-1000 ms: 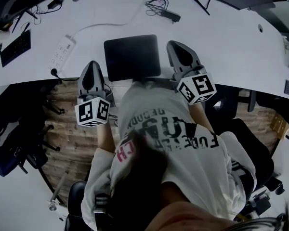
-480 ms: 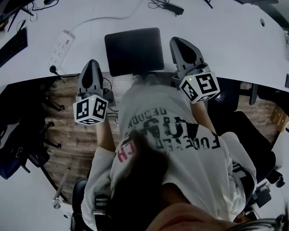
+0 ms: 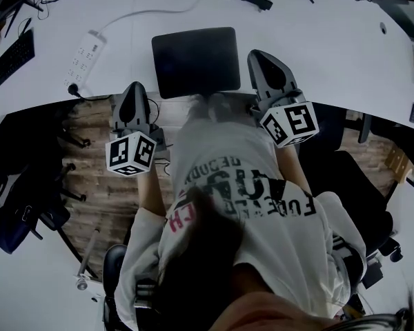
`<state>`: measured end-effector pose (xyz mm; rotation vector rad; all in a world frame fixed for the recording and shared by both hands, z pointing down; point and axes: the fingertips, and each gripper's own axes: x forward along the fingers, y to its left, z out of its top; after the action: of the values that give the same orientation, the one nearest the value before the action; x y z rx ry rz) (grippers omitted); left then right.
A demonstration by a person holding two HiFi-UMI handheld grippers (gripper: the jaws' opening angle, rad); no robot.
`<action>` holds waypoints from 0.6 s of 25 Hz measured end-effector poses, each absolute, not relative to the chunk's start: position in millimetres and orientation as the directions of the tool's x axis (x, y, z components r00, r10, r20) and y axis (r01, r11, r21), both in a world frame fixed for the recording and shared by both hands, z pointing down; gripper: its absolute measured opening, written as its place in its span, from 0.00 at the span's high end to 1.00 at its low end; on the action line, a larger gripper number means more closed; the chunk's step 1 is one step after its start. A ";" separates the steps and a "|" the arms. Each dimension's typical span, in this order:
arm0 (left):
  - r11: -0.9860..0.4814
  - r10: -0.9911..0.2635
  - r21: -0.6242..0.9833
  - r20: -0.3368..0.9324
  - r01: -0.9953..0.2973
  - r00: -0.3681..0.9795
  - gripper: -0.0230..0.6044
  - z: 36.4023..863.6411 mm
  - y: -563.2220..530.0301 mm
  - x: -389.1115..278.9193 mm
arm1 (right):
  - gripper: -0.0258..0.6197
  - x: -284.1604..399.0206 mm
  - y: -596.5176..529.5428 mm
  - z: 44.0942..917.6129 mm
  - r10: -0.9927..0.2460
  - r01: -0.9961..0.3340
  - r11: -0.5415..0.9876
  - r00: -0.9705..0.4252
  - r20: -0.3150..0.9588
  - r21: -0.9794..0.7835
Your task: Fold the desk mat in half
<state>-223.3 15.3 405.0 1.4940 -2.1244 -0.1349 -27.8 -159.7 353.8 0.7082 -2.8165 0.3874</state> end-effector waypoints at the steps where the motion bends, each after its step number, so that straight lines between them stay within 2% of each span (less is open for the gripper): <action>1: 0.380 -0.898 0.376 0.369 -0.845 -0.240 0.96 406.6 16.1 -223.6 | 0.96 -29.3 -158.2 354.6 -0.431 -0.487 0.850 -0.862 0.268 -0.201; 11: 0.357 -0.899 0.390 0.389 -0.849 -0.200 0.96 416.4 19.3 -227.0 | 0.96 -39.4 -144.8 362.3 -0.421 -0.487 0.848 -0.859 0.292 -0.210; 15: 0.354 -0.879 0.413 0.452 -0.839 -0.148 0.96 440.0 26.1 -219.5 | 0.96 -42.8 -138.7 369.2 -0.412 -0.485 0.847 -0.857 0.309 -0.217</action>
<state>-219.5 26.1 440.0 1.4902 -1.9871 -0.0822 -42.8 -138.7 369.2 0.6858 -2.7736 0.4224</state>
